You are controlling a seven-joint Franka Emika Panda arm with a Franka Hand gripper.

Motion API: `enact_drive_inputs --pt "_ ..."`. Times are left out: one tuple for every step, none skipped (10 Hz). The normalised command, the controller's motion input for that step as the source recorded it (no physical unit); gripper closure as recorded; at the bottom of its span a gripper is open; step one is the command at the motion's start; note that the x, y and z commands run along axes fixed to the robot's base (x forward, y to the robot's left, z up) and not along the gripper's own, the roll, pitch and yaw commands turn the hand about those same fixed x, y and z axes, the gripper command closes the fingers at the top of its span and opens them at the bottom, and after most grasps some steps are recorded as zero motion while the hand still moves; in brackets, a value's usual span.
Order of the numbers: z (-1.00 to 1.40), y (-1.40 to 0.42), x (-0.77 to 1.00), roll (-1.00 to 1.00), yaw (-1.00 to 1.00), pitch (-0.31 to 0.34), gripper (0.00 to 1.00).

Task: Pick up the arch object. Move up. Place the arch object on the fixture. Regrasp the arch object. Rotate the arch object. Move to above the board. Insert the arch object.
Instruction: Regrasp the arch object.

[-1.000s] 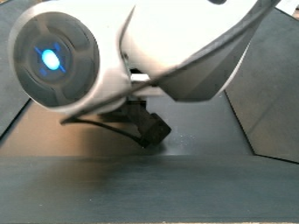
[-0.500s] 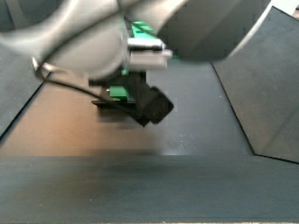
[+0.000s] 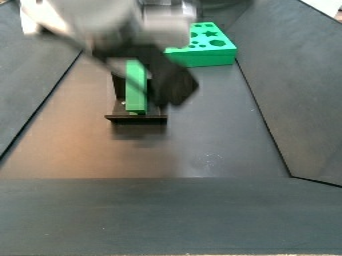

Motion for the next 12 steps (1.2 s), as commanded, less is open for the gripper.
enact_drive_inputs --pt "1.0 -0.92 -0.14 1.0 0.04 0.043 0.0" --pt "0.87 -0.83 -0.12 1.0 0.04 0.04 0.0" --pt "0.59 -0.6 -0.08 1.0 0.04 0.04 0.0" --pt "0.44 -0.48 -0.06 1.0 0.04 0.039 0.0" --pt "0.12 -0.21 -0.04 1.0 0.04 0.037 0.0" --pt "-0.05 0.0 -0.01 1.0 0.04 0.035 0.0" --pt "-0.04 0.03 -0.01 1.0 0.04 0.036 0.0" --pt "-0.01 0.0 -0.01 1.0 0.04 0.034 0.0" --pt "0.0 -0.02 -0.02 1.0 0.04 0.029 0.0" --pt "0.01 -0.02 -0.02 1.0 0.04 0.024 0.0" --pt "0.01 -0.02 -0.03 1.0 0.04 0.02 0.0" --pt "0.01 -0.02 -0.02 1.0 0.04 0.013 0.0"
